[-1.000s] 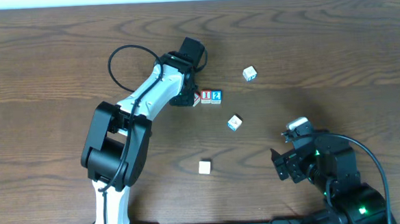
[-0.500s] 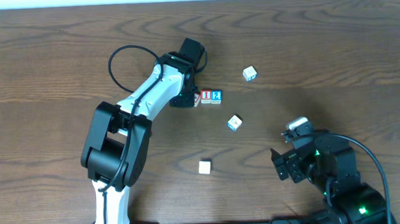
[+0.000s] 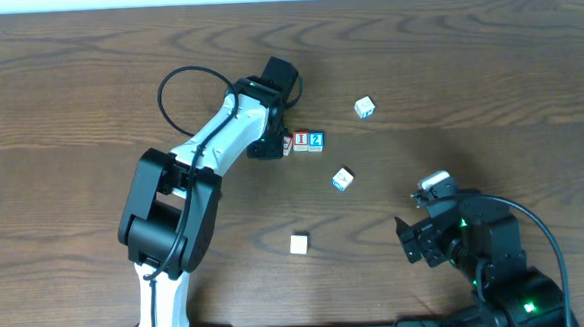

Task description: Spell out Ai2

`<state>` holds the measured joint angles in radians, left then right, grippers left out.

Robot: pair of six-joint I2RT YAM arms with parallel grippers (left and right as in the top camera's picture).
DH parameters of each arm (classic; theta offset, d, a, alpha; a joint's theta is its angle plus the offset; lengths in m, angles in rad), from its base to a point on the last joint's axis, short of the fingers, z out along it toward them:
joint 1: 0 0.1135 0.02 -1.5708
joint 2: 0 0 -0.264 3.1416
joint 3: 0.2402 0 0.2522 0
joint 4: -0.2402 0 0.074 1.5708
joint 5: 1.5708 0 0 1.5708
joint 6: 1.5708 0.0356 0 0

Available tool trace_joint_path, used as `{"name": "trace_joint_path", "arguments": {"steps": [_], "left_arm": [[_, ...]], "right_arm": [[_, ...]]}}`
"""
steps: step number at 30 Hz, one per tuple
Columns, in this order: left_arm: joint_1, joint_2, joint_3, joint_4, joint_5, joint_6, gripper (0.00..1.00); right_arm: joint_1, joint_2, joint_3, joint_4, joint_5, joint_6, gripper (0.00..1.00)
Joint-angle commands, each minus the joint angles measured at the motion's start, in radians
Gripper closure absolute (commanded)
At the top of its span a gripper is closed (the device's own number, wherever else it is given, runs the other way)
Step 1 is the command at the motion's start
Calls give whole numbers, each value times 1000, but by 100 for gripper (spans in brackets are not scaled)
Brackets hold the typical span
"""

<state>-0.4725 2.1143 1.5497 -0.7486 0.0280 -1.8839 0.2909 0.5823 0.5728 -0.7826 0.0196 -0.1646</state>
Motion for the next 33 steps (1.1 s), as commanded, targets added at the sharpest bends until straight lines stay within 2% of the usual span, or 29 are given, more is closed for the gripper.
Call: {"name": "trace_joint_path", "arguments": {"steps": [1,22,28,31,33], "left_arm": [[0,12,16,-8,12,11,94],[2,11,16,-52,40,12,94],[4,-25,17,-53,22,72,94],[3,-62,17,-68,-31,82,86],[3,-79,17,-78,-48,90,76]], "right_arm": [[-9,-2,-1,1,6,7,1],[-9,-2,-1,1,6,6,1],[-9,-2,-1,1,6,7,1],[-9,-2,-1,1,6,6,1],[-9,-2,-1,1,6,7,1]]}}
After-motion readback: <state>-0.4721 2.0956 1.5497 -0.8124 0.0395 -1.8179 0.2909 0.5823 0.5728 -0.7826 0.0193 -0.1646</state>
